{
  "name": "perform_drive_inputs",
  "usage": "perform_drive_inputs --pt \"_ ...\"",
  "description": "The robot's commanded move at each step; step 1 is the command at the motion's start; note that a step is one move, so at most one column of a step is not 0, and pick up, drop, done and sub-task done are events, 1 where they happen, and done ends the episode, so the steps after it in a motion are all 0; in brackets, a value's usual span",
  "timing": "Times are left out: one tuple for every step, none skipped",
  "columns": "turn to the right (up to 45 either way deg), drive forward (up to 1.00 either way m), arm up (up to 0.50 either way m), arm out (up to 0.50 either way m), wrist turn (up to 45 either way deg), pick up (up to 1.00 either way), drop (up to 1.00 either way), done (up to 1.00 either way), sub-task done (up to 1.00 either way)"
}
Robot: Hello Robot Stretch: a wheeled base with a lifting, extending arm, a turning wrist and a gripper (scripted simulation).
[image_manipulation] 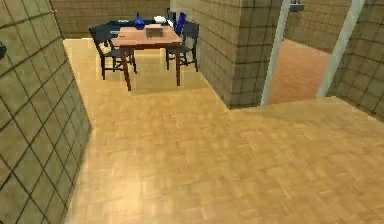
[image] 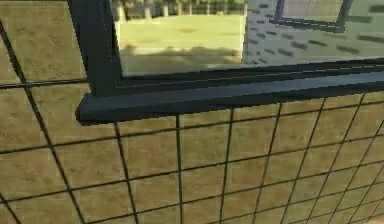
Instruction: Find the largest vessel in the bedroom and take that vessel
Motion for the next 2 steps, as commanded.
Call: perform_drive_inputs --pt "45.0 0.0 0.0 0.0 0.0 0.0 0.0 0.0 0.0" --pt "33.0 0.0 0.0 0.0 0.0 0.0 0.0 0.0 0.0"
